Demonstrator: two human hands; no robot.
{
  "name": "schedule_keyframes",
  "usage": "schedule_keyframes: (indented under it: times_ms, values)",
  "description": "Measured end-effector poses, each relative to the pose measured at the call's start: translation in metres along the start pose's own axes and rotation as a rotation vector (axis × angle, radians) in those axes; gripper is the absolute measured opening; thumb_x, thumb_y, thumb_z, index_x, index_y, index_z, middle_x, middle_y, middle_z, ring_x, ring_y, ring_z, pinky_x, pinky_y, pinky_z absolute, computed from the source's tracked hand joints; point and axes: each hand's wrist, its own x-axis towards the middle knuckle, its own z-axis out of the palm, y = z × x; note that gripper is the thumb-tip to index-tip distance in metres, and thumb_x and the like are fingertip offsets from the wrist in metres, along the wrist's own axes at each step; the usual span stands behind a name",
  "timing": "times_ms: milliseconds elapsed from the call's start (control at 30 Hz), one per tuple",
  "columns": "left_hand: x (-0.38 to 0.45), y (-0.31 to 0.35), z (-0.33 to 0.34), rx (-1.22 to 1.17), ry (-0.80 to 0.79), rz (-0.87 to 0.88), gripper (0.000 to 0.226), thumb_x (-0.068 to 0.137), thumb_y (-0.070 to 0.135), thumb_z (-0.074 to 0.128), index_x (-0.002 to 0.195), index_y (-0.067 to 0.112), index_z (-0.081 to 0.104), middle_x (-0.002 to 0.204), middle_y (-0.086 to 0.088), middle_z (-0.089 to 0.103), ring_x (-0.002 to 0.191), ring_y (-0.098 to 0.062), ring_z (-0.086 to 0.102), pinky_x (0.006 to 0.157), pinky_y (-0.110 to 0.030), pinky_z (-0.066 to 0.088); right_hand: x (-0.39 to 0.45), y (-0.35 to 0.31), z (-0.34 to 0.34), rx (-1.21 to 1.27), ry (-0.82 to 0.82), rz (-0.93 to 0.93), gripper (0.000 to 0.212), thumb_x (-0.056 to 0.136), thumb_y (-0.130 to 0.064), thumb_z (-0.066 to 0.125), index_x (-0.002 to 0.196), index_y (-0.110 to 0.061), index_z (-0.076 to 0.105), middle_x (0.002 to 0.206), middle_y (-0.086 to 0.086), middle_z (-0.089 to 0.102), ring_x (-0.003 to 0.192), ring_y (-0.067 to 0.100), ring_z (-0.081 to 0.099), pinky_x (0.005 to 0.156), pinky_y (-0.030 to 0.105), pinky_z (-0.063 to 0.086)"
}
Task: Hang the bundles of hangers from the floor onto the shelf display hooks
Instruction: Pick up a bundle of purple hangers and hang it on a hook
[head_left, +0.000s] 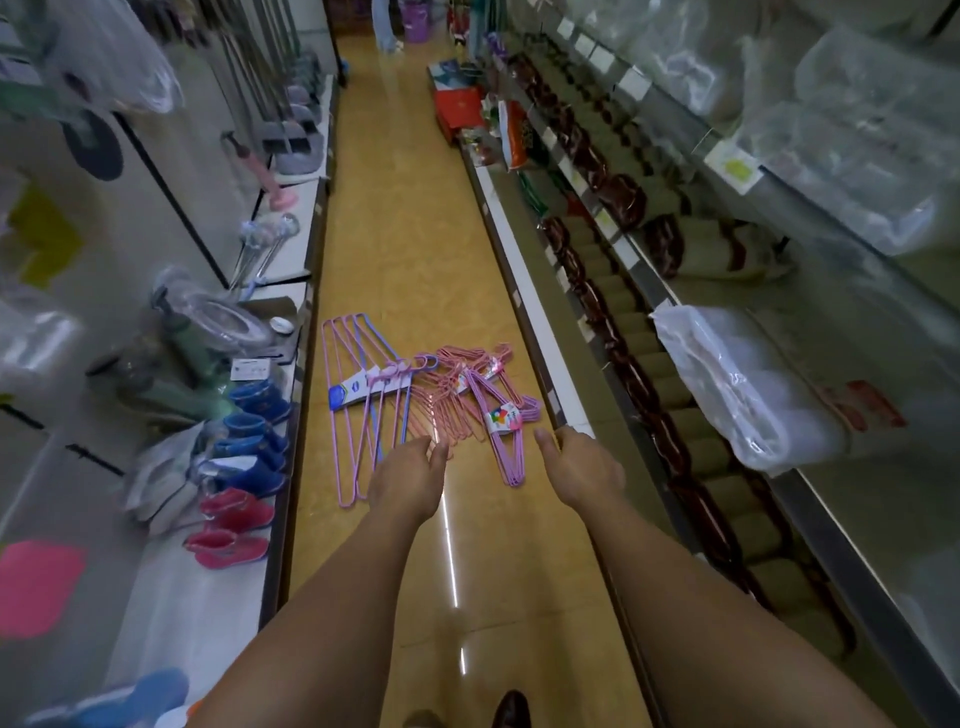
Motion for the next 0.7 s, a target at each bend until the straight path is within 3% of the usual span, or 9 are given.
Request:
schedule_keyframes:
  times_ms: [67,200,300,467,700]
  values:
    - [0.026,0.008,0.003,0.008,-0.006,0.005,0.048,0.101,0.042,0.029,0.128,0.011,0.054,0.127,-0.01,0.059,0.116,-0.027,0.054,0.089,-0.035,0.042,0.027,-0.002,-0.002,-0.006,-0.009,0.009,0.059,0.098,-0.058,0.021,0.126,-0.017,0.053,0.115,0.005,0.063,0.103,0.02,0.06,0.071,0.031,0.041]
    - [0.081,0.018,0.01,0.01,-0.049,0.009,0.052,0.101,0.044,0.028,0.141,0.015,0.043,0.141,-0.006,0.05,0.128,-0.024,0.046,0.101,-0.036,0.038,0.078,-0.01,-0.005,-0.003,-0.026,0.021,0.057,0.098,-0.058,0.023,0.124,-0.018,0.054,0.112,0.004,0.063,0.1,0.019,0.06,0.069,0.029,0.041]
    - [0.127,0.027,0.011,0.026,-0.068,0.036,0.051,0.101,0.044,0.027,0.139,0.014,0.044,0.139,-0.007,0.051,0.126,-0.025,0.048,0.098,-0.035,0.039,0.119,-0.017,-0.006,0.014,-0.012,0.05,0.055,0.098,-0.058,0.024,0.122,-0.019,0.055,0.108,0.001,0.063,0.097,0.018,0.06,0.074,0.031,0.047]
    - [0.22,0.035,0.001,0.016,-0.072,0.114,0.046,0.101,0.044,0.028,0.129,0.016,0.052,0.125,-0.007,0.06,0.115,-0.026,0.055,0.086,-0.033,0.041,0.198,-0.041,-0.017,0.014,-0.005,0.099,0.057,0.099,-0.056,0.023,0.134,-0.019,0.049,0.127,0.005,0.059,0.116,0.023,0.056,0.084,0.033,0.044]
    - [0.331,0.032,0.0,0.014,-0.103,0.129,0.049,0.101,0.045,0.027,0.133,0.016,0.05,0.125,-0.009,0.061,0.115,-0.027,0.055,0.088,-0.034,0.042,0.29,-0.066,-0.007,-0.008,-0.042,0.172,0.059,0.099,-0.057,0.021,0.137,-0.019,0.046,0.132,0.004,0.057,0.12,0.022,0.054,0.088,0.034,0.043]
